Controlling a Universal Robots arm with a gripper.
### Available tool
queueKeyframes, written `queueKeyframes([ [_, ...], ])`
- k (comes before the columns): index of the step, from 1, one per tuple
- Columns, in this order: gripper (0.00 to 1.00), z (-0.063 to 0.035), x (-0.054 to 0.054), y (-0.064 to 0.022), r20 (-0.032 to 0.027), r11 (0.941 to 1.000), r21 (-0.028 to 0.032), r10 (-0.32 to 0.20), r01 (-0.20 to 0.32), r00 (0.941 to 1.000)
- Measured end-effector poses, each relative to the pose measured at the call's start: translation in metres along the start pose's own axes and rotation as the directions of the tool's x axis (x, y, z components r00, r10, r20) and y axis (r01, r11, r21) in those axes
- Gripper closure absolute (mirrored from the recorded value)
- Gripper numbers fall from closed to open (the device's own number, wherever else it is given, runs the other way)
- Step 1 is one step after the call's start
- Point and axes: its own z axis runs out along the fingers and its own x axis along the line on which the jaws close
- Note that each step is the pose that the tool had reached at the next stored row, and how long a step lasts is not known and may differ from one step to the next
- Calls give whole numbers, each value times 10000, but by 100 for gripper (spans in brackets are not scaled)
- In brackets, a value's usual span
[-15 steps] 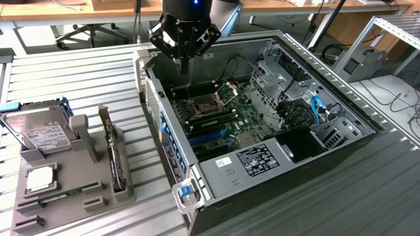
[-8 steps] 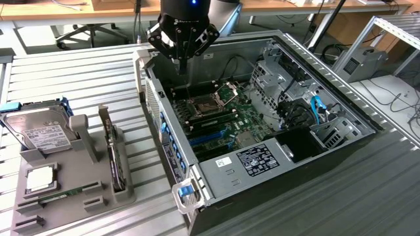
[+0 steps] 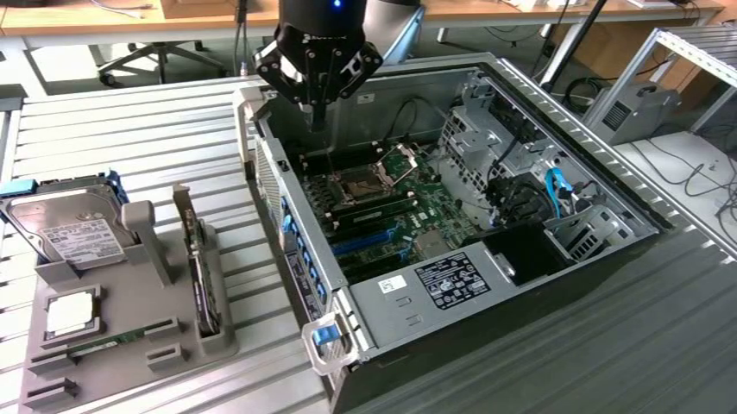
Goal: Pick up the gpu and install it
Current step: 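Reach for the gpu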
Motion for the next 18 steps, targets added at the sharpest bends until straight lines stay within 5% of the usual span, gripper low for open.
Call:
queueKeyframes([
  [18,89,-3,105,-8,0,10000,0,1,-1,10000],
])
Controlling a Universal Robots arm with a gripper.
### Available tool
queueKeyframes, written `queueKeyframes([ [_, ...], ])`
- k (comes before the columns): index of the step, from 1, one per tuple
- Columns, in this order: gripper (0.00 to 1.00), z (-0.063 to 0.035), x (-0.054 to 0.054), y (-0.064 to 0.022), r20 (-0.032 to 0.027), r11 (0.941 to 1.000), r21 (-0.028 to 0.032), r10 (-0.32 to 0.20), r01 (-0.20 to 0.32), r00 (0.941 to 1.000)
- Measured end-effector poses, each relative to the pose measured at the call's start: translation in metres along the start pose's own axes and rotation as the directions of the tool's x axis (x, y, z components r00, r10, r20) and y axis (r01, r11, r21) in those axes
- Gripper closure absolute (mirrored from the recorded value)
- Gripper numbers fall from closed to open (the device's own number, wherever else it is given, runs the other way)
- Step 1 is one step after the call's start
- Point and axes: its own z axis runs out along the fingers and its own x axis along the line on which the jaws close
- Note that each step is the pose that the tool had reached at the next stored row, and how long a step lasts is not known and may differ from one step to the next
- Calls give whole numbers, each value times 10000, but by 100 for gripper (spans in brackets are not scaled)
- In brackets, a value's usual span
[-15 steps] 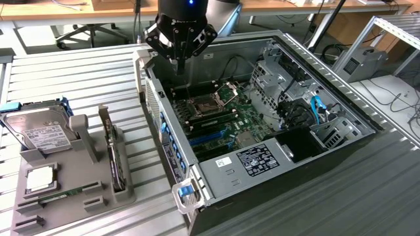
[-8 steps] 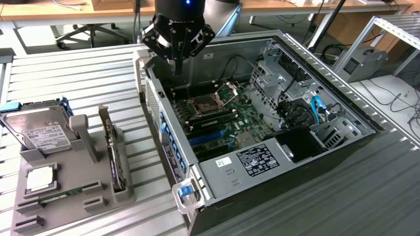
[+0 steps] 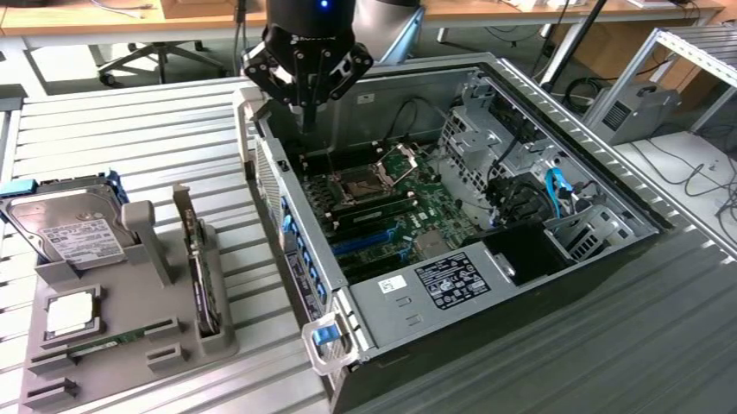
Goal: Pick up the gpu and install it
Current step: 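Reach for the gpu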
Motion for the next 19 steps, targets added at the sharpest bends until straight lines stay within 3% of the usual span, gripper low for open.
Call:
queueKeyframes([
  [19,89,-2,89,-7,0,10000,0,0,0,10000],
])
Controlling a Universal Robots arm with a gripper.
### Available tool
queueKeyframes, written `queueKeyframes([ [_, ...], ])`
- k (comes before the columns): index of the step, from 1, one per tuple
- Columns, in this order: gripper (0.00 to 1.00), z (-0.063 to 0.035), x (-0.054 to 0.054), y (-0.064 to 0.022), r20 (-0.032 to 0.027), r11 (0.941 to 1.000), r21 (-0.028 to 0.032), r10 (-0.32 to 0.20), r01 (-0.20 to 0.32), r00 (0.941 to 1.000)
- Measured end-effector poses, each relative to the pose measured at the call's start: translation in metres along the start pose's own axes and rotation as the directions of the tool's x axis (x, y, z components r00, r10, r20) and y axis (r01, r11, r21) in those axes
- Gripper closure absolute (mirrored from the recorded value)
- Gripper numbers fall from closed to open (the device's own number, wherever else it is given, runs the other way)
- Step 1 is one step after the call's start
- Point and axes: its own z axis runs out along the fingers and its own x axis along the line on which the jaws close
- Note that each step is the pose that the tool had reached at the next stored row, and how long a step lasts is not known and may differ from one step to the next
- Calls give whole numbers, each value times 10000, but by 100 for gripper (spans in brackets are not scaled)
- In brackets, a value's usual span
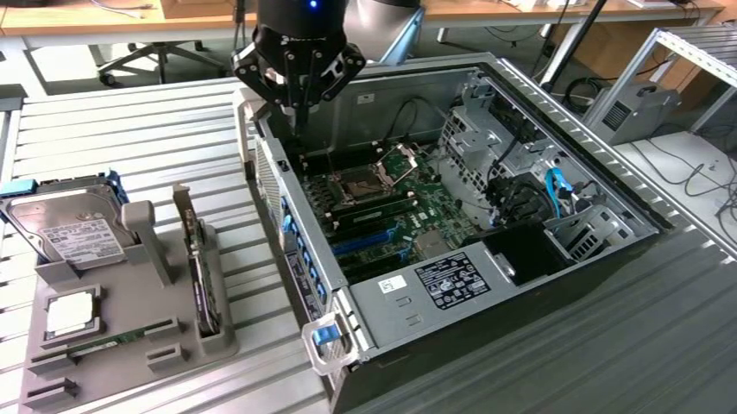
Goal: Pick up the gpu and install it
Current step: 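Reach for the gpu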
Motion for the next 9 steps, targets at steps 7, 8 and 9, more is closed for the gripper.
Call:
queueKeyframes([
  [7,89,-1,27,-2,0,10000,0,1,-1,10000],
  [8,89,-1,31,-2,0,10000,-1,0,0,10000],
  [9,89,-1,34,-3,0,10000,0,0,0,10000],
])
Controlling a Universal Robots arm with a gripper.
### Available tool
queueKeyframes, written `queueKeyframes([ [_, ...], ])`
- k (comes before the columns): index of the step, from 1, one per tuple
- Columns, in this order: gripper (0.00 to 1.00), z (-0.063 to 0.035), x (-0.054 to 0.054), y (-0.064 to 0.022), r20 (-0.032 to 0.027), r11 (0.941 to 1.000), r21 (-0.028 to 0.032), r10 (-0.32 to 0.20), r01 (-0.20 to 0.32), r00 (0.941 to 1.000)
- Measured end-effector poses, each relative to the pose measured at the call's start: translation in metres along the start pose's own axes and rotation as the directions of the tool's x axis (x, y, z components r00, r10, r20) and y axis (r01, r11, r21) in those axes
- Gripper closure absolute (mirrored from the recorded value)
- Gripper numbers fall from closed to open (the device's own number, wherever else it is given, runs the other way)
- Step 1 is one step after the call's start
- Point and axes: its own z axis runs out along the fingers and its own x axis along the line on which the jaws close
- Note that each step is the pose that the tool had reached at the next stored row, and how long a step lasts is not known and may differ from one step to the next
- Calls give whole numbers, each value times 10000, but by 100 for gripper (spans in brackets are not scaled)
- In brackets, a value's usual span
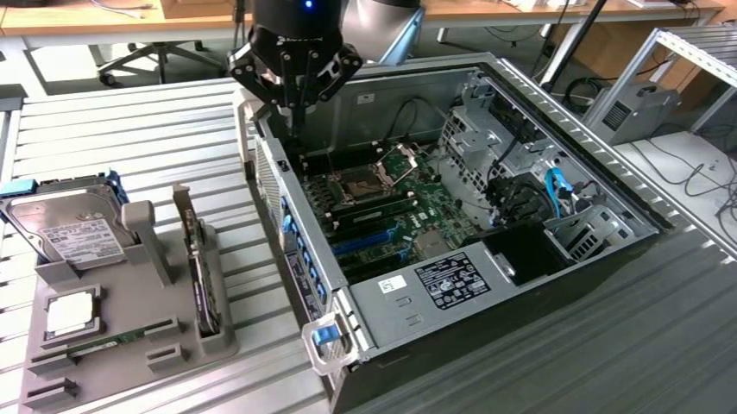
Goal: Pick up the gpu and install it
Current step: 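Reach for the gpu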
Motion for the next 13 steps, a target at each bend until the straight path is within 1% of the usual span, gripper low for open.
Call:
queueKeyframes([
  [13,89,-1,52,-4,0,10000,0,0,0,10000],
])
